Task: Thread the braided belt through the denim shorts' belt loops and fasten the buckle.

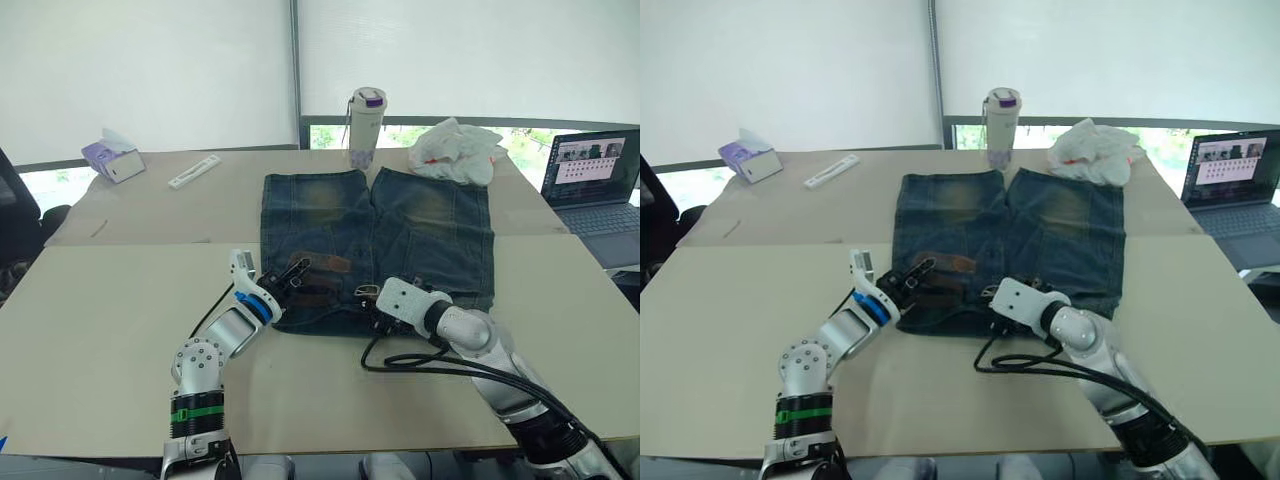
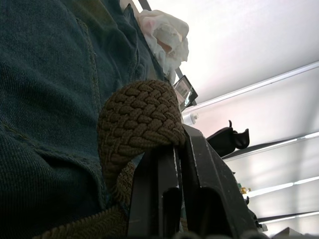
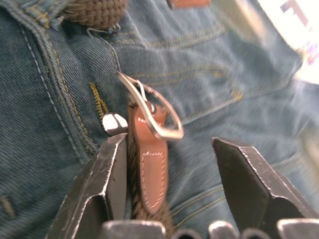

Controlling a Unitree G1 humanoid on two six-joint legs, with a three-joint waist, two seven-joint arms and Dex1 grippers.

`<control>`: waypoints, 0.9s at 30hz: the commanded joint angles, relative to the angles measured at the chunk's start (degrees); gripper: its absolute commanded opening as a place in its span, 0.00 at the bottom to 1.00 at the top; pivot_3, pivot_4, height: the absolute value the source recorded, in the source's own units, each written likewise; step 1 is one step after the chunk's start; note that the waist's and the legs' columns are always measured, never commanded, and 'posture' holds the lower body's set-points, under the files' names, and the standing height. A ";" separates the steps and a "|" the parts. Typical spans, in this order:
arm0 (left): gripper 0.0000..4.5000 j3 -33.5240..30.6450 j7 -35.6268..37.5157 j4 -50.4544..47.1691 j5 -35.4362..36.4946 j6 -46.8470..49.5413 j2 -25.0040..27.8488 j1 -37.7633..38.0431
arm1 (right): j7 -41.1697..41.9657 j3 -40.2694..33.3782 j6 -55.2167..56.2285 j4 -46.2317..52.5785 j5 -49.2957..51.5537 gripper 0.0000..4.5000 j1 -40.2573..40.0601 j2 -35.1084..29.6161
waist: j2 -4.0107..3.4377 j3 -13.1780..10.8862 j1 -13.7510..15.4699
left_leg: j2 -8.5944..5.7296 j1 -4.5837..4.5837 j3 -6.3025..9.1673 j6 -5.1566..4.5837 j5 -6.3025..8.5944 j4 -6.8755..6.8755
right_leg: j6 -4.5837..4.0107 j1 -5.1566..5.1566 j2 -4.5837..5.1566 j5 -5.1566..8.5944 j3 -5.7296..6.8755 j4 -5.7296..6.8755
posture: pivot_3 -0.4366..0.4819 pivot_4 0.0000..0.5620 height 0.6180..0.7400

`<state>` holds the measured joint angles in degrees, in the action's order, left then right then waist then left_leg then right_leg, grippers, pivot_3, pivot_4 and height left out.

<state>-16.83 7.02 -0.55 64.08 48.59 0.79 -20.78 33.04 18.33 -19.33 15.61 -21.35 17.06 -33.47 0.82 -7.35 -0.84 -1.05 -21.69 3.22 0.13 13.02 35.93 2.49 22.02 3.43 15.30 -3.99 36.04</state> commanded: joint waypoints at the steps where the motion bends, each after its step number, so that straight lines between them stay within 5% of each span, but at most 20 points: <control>1: 0.00 -0.08 0.70 -1.52 0.14 -0.81 0.17 -0.42 | -2.95 0.32 5.78 -1.21 -3.36 0.69 1.07 -0.96 | 0.01 0.00 0.02 | 0.00 0.01 -0.02 0.00 0.00 0.00 | 0.00 -0.01 0.00 0.00 0.00 0.00 | 0.48 0.27 1.00; 7: 0.00 0.04 0.64 -1.68 0.10 -0.74 0.13 -0.30 | -2.26 0.15 8.61 -2.18 -3.75 0.69 0.67 -1.31 | 0.01 0.00 0.01 | 0.01 0.01 0.00 0.01 0.00 0.00 | 0.00 -0.01 0.00 0.00 -0.01 0.01 | 0.48 0.27 1.00; 17: 0.00 -0.02 0.57 -1.87 0.26 -0.56 0.25 -0.16 | -1.12 -1.19 5.96 -1.66 -2.34 0.01 -0.65 0.31 | 0.01 0.00 0.04 | 0.01 0.01 0.05 0.01 0.00 0.00 | 0.00 -0.01 0.00 0.00 -0.01 0.00 | 0.48 0.27 1.00; 27: 0.00 0.77 -0.05 -2.18 0.45 0.06 0.06 -1.20 | -7.65 -12.26 -3.23 1.57 7.35 0.01 -3.88 12.52 | 0.01 0.00 0.09 | 0.02 0.00 0.16 0.01 0.00 0.00 | -0.01 -0.01 0.01 -0.01 -0.03 0.02 | 0.48 0.27 1.00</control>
<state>-16.33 6.86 -0.59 64.10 48.79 0.80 -20.79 27.67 9.80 -20.78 14.29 -16.25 12.90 -22.20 0.83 -7.35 -0.76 -1.04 -21.70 3.38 0.14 13.02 35.93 2.49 22.02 3.44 15.29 -4.02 36.07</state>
